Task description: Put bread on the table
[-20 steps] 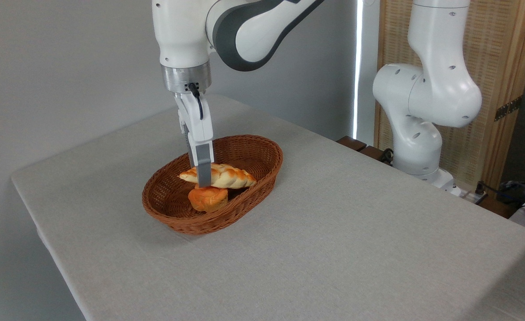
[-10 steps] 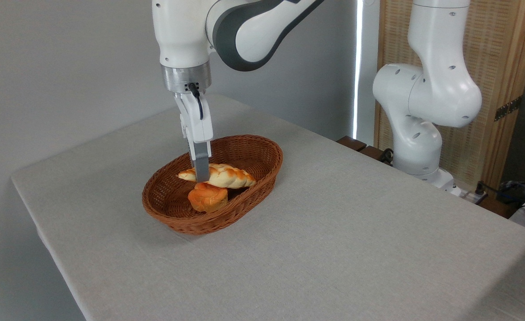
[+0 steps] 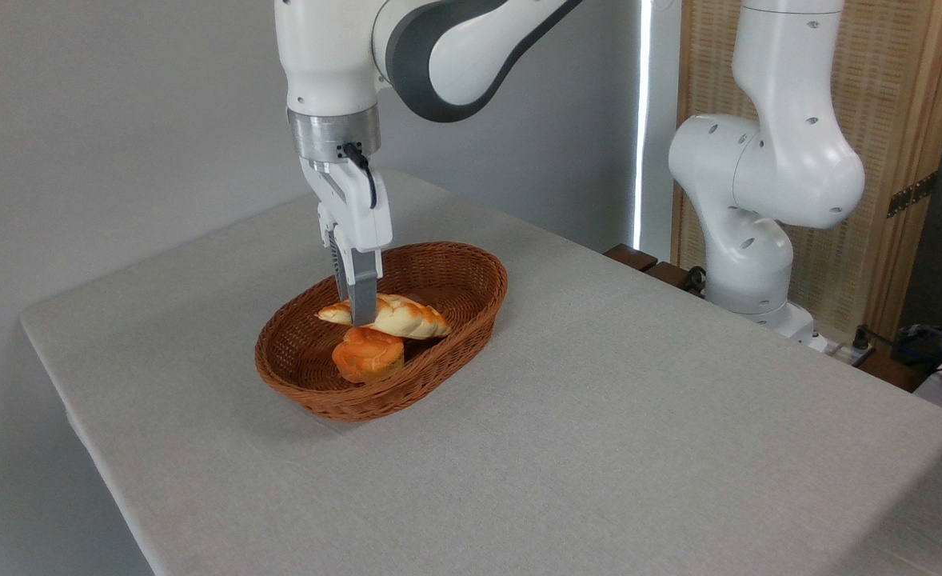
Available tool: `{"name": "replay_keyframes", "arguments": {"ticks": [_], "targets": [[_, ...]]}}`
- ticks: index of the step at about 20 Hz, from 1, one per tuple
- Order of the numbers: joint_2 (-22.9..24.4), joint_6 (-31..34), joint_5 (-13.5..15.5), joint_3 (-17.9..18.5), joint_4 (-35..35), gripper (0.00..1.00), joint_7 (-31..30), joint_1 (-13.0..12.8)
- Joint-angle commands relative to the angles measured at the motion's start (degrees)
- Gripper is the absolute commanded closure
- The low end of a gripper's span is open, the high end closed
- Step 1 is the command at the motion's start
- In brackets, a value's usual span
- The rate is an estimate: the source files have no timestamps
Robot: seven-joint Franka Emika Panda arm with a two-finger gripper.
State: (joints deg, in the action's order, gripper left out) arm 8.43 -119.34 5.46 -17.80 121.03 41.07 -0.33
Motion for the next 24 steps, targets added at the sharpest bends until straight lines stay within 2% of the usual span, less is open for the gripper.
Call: {"name": "replay_keyframes", "arguments": {"ticks": [1,4,15,18,20,22,24], "targets": [[1.0,7.3,0.3,3.4,-4.1,0.71,-1.1,0.0],[1.1,11.3,0.3,6.0,-6.1,0.71,-0.8,0.0],[1.2,12.9,-0.4,18.0,-6.3,0.71,1.5,0.1],[0.9,13.3,-0.5,18.1,-6.2,0.71,3.0,0.1],[0.7,13.3,-0.5,18.2,-6.2,0.66,4.1,0.2],[0.5,13.3,-0.6,18.2,-6.0,0.65,5.6,0.2],[0.5,13.3,-0.6,19.5,-5.7,0.64,8.4,0.2]]}}
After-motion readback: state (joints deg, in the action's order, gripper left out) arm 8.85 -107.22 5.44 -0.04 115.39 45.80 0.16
